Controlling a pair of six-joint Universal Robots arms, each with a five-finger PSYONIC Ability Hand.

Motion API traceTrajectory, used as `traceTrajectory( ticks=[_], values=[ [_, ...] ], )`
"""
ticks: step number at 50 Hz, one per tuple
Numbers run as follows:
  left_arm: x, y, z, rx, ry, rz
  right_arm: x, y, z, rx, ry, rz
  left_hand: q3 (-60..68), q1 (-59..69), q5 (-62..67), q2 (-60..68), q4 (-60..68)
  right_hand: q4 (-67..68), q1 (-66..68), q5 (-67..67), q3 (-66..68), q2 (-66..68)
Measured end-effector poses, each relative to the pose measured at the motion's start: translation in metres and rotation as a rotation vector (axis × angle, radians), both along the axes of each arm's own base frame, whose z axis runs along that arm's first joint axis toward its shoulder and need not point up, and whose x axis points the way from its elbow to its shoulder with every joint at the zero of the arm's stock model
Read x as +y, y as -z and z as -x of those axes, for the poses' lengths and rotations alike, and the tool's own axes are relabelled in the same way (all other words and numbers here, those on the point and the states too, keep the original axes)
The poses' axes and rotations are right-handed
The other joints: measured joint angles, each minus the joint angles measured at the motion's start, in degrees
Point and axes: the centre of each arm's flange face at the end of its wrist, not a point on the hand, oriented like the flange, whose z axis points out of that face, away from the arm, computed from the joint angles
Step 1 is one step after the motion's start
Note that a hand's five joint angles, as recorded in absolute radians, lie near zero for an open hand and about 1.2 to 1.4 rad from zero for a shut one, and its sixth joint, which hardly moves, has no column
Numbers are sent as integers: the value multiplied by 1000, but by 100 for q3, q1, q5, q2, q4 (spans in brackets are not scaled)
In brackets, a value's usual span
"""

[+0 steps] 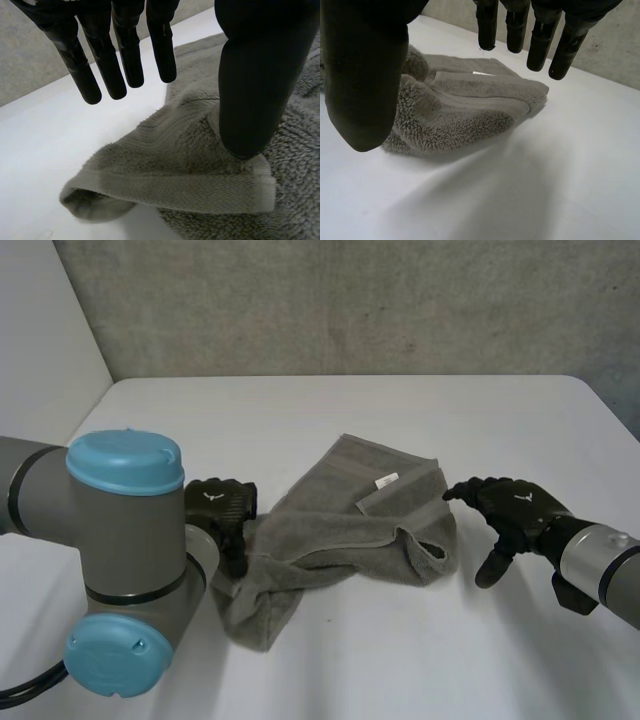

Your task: Fold the towel.

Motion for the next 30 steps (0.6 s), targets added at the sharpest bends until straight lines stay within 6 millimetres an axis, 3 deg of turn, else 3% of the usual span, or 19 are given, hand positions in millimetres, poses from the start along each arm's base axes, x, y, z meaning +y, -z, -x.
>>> traceTrajectory(
  ticks=[7, 18, 21, 26, 30],
  values=[
    [4, 5, 4, 4, 24, -20, 4, 9, -2, 3, -11, -32, 369, 350, 315, 362, 327, 0, 0, 0, 0, 0],
    [-7, 21, 7, -31, 25, -36, 8, 25, -25, 31, -109, -5, 2796, 2749, 2756, 2793, 2798, 206, 325, 313, 227, 168],
    [-13, 25, 9, -41, 25, -32, 9, 30, -36, 38, -148, 3, 3326, 3211, 3224, 3339, 3343, 1827, 2011, 2045, 1861, 1773],
    [-23, 29, 15, -64, 37, -12, 2, 36, -55, 43, -195, 26, 3670, 3441, 3523, 3689, 3692, 5725, 5995, 5947, 5768, 5843],
    [-35, 26, 22, -91, 58, 32, -14, 28, -67, 37, -205, 84, 3705, 3473, 3552, 3725, 3734, 6191, 6268, 6284, 6187, 6031]
  ],
)
